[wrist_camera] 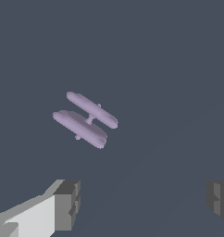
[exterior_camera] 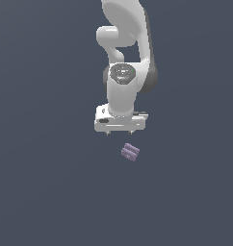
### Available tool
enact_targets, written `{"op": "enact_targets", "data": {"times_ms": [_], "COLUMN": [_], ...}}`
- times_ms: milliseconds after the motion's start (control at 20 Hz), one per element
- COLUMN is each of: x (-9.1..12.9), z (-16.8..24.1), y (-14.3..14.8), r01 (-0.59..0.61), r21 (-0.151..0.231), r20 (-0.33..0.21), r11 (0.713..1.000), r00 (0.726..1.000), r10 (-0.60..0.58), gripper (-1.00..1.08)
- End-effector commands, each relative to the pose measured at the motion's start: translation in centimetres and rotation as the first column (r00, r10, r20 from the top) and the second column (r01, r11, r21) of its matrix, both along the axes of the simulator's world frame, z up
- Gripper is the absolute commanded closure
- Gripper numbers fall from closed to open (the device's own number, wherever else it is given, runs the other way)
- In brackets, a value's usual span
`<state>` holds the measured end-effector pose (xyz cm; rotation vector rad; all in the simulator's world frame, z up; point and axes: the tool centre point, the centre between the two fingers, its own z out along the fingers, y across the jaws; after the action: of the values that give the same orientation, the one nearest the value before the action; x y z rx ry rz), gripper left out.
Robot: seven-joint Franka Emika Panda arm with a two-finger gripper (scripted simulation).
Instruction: Pick up the object and move it to a goal position.
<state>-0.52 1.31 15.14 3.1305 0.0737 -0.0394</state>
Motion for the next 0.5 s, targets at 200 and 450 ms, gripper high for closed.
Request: {"op": "enact_targets", "data": {"times_ms": [200,450], "x": [-0.03,-0.14], "z": [-0.12,-0.41], "y": [0.17,0.62], "r01": [-0.015,-0.051], "r21": [-0.002,-0.006], "r20": [-0.005,-0.020], "r11": [1.000,0.999], "r00": [1.000,0.998], "r10": [0.015,0.051], "gripper": [-0.92,-0.92]}}
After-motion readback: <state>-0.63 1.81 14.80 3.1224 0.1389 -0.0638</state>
